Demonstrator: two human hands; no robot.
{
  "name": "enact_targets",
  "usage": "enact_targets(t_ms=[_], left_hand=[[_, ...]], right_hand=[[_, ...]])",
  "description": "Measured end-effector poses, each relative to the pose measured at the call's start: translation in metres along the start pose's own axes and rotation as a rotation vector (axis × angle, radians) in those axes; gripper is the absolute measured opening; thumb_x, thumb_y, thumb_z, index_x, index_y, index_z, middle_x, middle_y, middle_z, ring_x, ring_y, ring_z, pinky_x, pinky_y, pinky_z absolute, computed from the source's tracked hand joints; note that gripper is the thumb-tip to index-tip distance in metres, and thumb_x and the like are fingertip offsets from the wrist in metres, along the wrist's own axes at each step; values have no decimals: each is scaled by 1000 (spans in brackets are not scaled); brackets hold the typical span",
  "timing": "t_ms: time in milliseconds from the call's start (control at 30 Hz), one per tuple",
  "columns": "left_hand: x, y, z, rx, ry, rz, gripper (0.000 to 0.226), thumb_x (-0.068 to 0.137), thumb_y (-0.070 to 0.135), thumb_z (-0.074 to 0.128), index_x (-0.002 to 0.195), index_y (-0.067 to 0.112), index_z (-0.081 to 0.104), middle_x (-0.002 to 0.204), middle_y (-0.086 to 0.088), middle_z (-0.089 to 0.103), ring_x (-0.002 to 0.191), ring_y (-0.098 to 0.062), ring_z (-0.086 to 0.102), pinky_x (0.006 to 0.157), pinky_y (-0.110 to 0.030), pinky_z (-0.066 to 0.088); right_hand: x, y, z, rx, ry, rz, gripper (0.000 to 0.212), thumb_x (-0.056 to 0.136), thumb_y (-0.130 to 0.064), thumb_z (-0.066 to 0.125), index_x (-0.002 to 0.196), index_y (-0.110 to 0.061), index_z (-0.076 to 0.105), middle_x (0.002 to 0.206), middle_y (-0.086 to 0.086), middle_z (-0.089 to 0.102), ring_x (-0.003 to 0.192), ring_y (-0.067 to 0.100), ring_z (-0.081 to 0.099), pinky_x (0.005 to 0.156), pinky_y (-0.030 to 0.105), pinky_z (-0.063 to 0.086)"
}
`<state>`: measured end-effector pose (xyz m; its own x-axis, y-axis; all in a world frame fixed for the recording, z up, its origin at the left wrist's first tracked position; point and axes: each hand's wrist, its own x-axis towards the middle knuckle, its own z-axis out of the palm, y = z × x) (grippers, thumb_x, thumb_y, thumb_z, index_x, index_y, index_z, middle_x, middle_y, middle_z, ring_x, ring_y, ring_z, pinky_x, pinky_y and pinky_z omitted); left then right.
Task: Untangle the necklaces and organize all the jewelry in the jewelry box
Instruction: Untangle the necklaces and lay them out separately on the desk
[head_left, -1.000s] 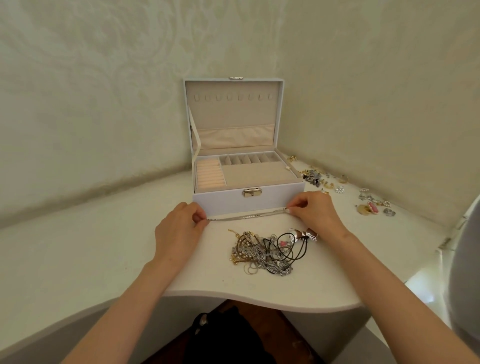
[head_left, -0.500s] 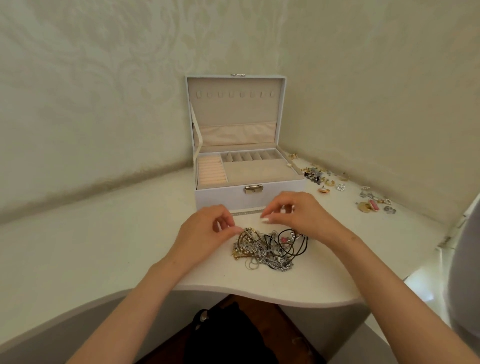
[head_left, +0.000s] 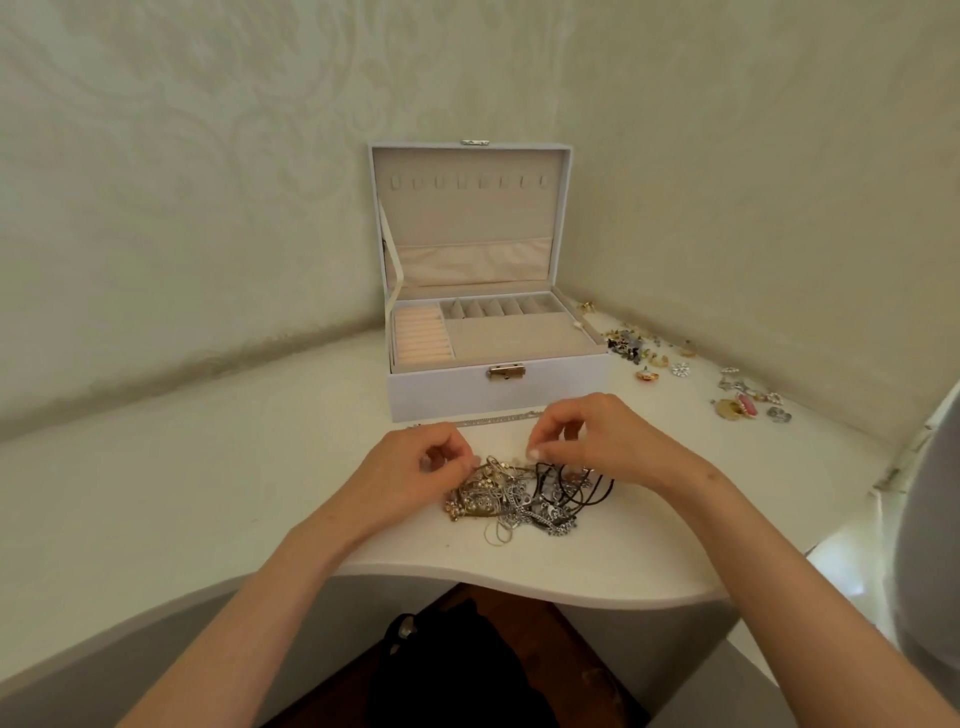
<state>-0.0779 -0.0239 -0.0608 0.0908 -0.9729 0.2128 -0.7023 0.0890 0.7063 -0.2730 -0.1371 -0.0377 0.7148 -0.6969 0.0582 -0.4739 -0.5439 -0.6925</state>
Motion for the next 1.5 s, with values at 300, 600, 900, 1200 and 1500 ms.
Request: enact_targets(t_ms=[300, 600, 900, 1200, 1500], left_hand=[[-3, -31, 3, 591, 252, 159, 28, 85, 26, 51, 100, 13, 71, 106, 1, 69, 93, -23, 64, 73, -33, 49], [-16, -28, -5, 665, 268, 61, 23, 90, 22, 58, 111, 16, 65, 107, 0, 65, 87, -25, 65, 63, -30, 47], [-24, -40, -21, 603, 271, -40, 33, 97, 25, 42, 127, 16, 55, 128, 6, 48, 98, -19, 60, 73, -30, 45], [-23, -37, -15, 576, 258, 11, 32, 96, 17, 45, 126, 13, 57, 128, 2, 51, 100, -21, 59, 73, -30, 46], [-13, -21, -2, 473, 439, 180, 25, 83, 13, 63, 108, 15, 59, 107, -4, 53, 97, -18, 46, 79, -31, 42]], right_hand=[[14, 18, 2, -397, 158, 102, 34, 97, -21, 45, 127, -32, 58, 95, -6, 45, 104, 22, 53, 73, 26, 32], [19, 16, 2, -409, 50, 49, 31, 98, -22, 47, 124, -32, 61, 80, -17, 36, 84, 13, 45, 70, 25, 31], [26, -12, 8, -469, -81, -12, 40, 97, -45, 41, 107, -14, 65, 111, -4, 49, 106, 16, 40, 86, 31, 35], [24, -7, 5, -514, -50, 34, 41, 100, -39, 35, 102, -11, 65, 117, -1, 45, 104, 17, 38, 85, 30, 31], [15, -15, -2, -215, 135, -64, 10, 85, -25, 67, 94, -28, 70, 92, -8, 62, 83, 8, 55, 76, 26, 45]])
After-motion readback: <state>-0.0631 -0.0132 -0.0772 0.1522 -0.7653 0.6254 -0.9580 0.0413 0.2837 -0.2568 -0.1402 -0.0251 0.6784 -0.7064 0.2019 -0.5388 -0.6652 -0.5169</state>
